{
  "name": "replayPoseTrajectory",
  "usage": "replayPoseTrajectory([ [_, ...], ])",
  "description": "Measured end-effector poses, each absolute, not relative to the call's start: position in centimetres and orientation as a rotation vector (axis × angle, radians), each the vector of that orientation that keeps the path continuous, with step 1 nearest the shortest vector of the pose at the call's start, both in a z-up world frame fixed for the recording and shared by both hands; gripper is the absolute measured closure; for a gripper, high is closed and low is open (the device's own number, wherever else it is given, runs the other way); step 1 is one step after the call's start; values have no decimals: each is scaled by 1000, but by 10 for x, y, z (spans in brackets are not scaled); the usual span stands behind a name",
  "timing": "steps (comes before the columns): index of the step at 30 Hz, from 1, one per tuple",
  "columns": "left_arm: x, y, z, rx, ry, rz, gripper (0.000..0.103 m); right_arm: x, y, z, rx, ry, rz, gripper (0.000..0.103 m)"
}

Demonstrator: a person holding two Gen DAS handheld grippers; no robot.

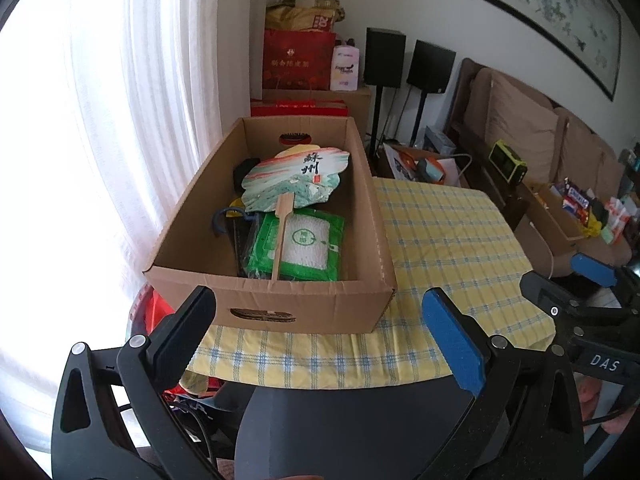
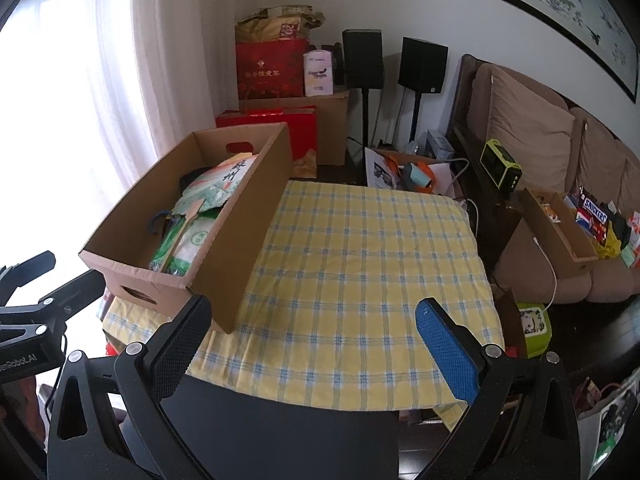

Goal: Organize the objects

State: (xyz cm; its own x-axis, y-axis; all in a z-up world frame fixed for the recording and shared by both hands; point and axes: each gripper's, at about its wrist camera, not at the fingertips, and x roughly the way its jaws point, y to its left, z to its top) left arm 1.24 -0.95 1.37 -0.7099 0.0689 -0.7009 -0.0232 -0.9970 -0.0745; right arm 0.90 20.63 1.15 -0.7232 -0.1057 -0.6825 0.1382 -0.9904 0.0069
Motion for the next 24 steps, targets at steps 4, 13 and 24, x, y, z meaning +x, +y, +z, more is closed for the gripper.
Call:
replayPoseTrajectory([
  [4,11,-8,11,-1189,-97,2848,0,9,207,12,1107,76,-2805,0],
  [13,11,-5,11,-1183,-97,2849,0,10,207,15,1096,76,-2819,0],
  [24,12,-6,11,-1178,-96,2858,0,10,207,16,1096,73,-2816,0],
])
